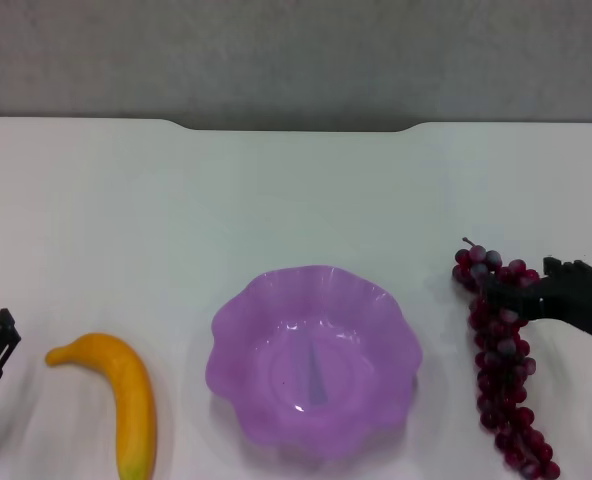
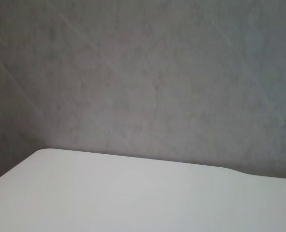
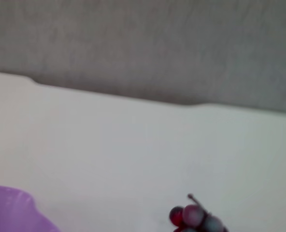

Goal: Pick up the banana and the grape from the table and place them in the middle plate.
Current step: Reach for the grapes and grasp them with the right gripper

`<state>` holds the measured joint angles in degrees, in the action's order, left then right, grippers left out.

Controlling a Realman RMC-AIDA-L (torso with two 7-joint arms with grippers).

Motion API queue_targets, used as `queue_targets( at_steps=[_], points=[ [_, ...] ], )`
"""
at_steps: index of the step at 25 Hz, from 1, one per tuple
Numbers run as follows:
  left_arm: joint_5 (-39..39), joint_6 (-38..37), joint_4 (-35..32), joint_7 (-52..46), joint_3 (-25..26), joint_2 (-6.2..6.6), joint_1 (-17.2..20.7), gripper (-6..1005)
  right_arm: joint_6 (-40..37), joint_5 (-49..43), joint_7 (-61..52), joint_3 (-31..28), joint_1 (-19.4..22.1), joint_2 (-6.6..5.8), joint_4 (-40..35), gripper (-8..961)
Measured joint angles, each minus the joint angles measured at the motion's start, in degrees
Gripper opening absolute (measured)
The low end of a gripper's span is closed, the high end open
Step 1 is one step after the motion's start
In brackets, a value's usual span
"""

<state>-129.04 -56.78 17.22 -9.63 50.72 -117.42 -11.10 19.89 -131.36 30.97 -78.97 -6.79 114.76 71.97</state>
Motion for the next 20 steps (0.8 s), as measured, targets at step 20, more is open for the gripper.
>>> queue_targets(
  at_steps=[20],
  points=[
    [0.28, 0.01, 0.07, 0.05, -0.1, -0.07, -0.3, 880, 28.29, -5.23, -7.46, -13.96, -9.82, 0.02, -3.93, 892]
  ],
)
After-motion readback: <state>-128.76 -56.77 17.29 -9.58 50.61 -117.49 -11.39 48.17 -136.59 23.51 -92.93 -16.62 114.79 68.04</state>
